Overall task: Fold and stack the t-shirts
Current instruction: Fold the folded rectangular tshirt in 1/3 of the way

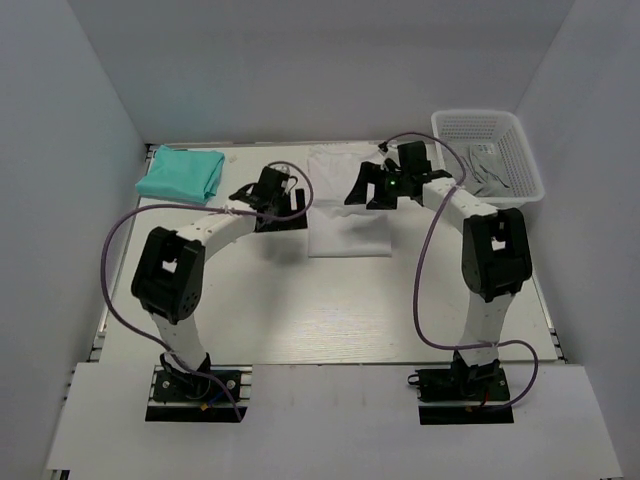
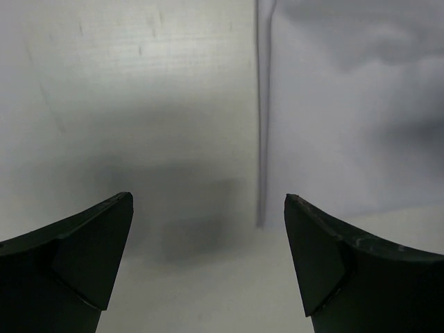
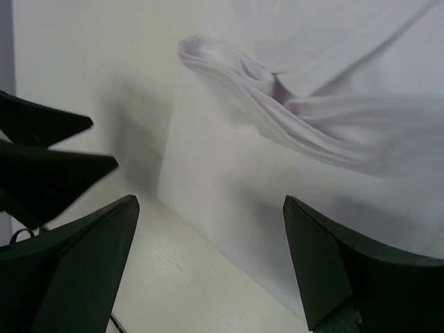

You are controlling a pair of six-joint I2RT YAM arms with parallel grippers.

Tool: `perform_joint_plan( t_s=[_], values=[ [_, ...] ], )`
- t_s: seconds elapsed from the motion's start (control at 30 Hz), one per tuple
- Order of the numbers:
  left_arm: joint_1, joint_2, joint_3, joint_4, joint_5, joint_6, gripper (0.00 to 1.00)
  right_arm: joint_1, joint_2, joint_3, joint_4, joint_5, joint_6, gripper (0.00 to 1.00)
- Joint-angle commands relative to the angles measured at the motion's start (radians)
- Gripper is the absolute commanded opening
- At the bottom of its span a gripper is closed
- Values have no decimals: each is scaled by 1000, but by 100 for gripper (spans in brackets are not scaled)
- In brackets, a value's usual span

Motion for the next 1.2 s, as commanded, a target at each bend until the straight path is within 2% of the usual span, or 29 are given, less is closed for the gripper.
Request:
perform_joint_plan(
  t_s=[0.0, 0.07, 0.1, 0.13, 0.3, 0.43, 0.63, 0.83, 0.93, 1.17],
  values=[
    [-12, -160, -152, 66, 89, -43, 100, 20, 72, 78, 27, -177, -94, 90],
    [-12, -192, -210, 60, 75, -43, 100, 12, 122, 136, -16, -220, -108, 90],
    [-12, -211, -210, 43, 59, -43, 100, 12, 213, 265, -44, -224, -111, 90],
    [-12, -211, -210, 23, 39, -43, 100, 12, 243, 311, -120, -217, -126, 90],
    [-12, -249, -230, -6, -9, -52, 100, 9, 458, 556, -182, -211, -106, 90],
    [-3, -258, -230, -18, -18, -52, 100, 1, 547, 601, -147, -170, -74, 90],
    [-12, -258, -230, -18, -18, -52, 100, -2, 539, 659, -61, -125, -68, 90],
    [-12, -278, -261, -18, -8, -52, 100, 21, 331, 558, -15, -105, -186, 90],
    [-12, -288, -270, 2, 11, -52, 100, 55, 162, 329, 27, -131, -233, 90],
    [-12, -263, -270, 2, 20, -52, 100, 78, 136, 184, 1, -252, -275, 90]
  ],
)
